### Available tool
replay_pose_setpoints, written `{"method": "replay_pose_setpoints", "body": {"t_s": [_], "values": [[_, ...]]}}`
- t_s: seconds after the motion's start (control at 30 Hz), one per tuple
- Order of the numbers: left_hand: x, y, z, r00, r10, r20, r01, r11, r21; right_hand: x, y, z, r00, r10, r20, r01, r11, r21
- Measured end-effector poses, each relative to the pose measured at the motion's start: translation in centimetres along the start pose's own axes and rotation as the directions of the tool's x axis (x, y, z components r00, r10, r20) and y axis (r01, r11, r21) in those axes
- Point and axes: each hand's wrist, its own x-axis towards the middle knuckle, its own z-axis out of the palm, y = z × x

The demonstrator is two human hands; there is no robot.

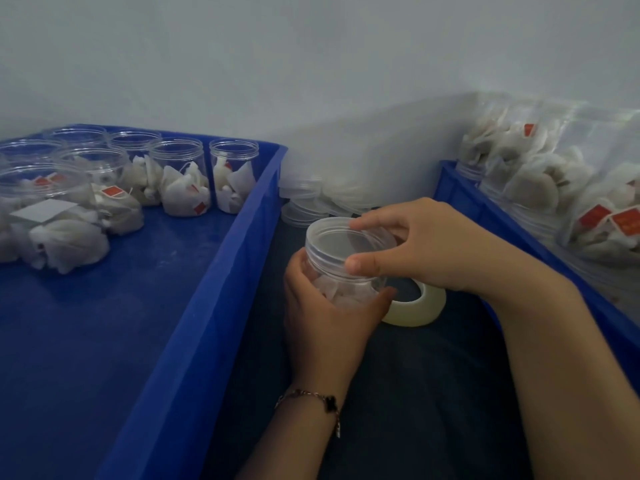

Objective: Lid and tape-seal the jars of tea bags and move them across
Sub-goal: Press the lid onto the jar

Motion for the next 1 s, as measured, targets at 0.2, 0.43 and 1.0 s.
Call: {"method": "replay_pose_setpoints", "body": {"t_s": [0.2,0.43,1.0], "values": [[0.0,-0.1,0.0,1.000,0.007,0.001,-0.007,1.000,-0.013,0.0,-0.3,-0.1,1.000,0.004,0.007,-0.003,0.999,-0.033],[0.0,0.0,0.0,1.000,-0.009,-0.005,0.009,1.000,0.014,0.1,-1.1,0.1,0.997,0.072,0.000,-0.072,0.993,-0.091],[0.1,0.0,-0.2,1.000,-0.015,-0.001,0.015,0.999,0.047,0.1,-0.4,0.4,0.992,-0.016,0.124,0.006,0.997,0.080]]}}
